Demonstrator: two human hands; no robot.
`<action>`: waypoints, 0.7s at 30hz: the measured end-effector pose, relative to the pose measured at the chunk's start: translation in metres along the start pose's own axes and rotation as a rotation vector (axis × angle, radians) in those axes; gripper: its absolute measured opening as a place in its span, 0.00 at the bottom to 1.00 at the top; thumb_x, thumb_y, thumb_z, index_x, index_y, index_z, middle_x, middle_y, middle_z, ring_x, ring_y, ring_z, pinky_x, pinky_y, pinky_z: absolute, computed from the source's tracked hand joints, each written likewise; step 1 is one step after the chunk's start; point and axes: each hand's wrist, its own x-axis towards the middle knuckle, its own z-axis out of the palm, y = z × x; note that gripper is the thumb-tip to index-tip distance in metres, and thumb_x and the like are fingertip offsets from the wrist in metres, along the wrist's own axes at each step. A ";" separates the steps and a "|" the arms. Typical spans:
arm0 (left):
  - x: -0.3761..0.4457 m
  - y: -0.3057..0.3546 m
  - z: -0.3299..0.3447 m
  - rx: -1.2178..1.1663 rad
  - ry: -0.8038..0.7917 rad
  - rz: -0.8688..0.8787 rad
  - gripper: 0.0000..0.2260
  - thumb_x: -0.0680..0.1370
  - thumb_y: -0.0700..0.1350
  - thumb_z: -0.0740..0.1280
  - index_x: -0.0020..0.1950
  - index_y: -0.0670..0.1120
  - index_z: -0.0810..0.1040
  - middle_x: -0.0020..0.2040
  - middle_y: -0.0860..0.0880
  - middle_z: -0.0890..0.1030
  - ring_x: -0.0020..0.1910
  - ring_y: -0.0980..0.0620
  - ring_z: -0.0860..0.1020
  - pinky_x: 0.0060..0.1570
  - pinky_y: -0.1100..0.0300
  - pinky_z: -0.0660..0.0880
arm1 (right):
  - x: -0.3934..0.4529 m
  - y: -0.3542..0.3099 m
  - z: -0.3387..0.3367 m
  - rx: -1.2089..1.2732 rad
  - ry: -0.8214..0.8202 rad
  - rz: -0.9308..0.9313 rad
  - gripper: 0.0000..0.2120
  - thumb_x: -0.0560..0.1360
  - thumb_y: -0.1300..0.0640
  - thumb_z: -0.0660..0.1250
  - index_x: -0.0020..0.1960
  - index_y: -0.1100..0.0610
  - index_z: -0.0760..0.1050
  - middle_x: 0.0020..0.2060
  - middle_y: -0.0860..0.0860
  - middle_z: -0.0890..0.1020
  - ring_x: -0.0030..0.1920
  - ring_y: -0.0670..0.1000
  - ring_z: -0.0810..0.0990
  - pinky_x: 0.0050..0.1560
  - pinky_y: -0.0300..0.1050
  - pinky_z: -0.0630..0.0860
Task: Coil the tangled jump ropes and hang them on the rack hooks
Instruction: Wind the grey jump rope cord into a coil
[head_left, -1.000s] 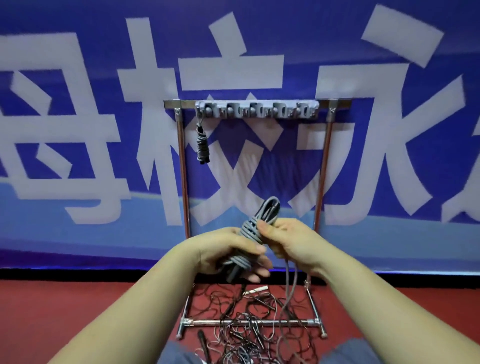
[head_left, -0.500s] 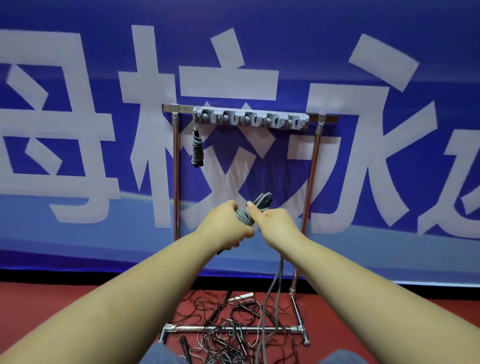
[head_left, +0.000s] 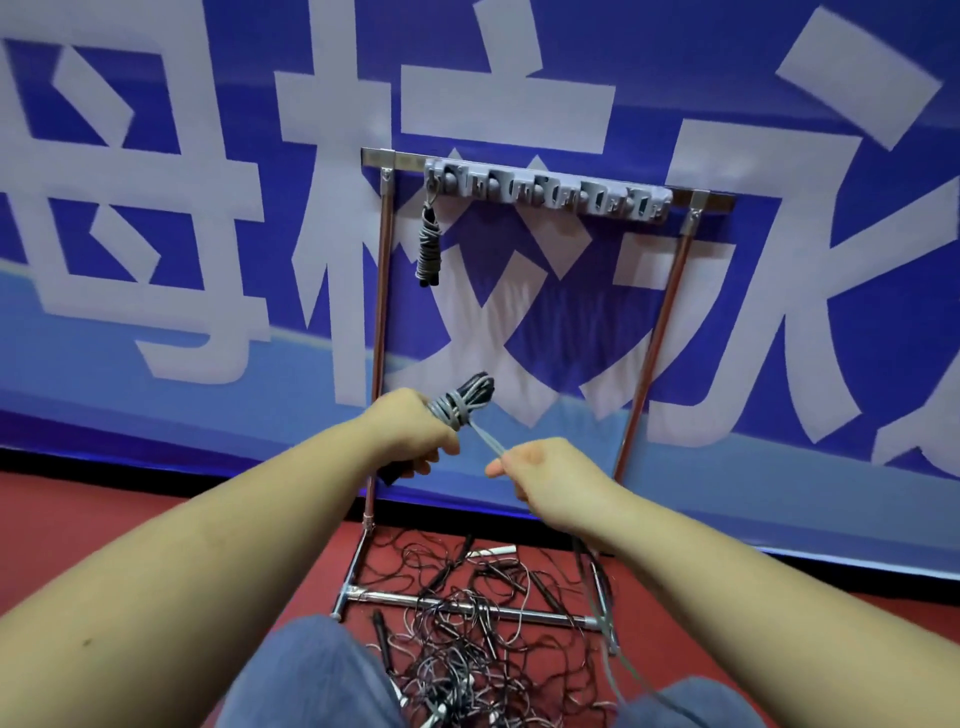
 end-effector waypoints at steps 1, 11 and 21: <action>-0.002 -0.004 0.000 0.029 0.012 0.006 0.08 0.70 0.38 0.72 0.37 0.45 0.72 0.32 0.46 0.78 0.25 0.50 0.76 0.33 0.56 0.77 | -0.003 0.000 0.004 -0.141 0.020 -0.046 0.13 0.80 0.56 0.56 0.52 0.56 0.80 0.30 0.46 0.70 0.34 0.50 0.70 0.35 0.42 0.65; -0.027 -0.001 0.011 0.670 -0.226 0.117 0.06 0.69 0.44 0.71 0.43 0.47 0.77 0.32 0.50 0.78 0.30 0.49 0.77 0.28 0.60 0.74 | -0.018 -0.025 -0.025 -0.768 0.130 -0.373 0.09 0.77 0.49 0.62 0.51 0.51 0.78 0.47 0.51 0.82 0.50 0.55 0.77 0.41 0.44 0.67; -0.027 0.000 -0.019 -0.003 -0.245 0.022 0.08 0.72 0.38 0.72 0.41 0.42 0.73 0.29 0.46 0.79 0.27 0.49 0.79 0.28 0.60 0.76 | -0.038 -0.041 -0.043 -0.856 -0.018 -0.449 0.10 0.77 0.46 0.64 0.50 0.51 0.78 0.44 0.49 0.81 0.47 0.53 0.77 0.42 0.43 0.69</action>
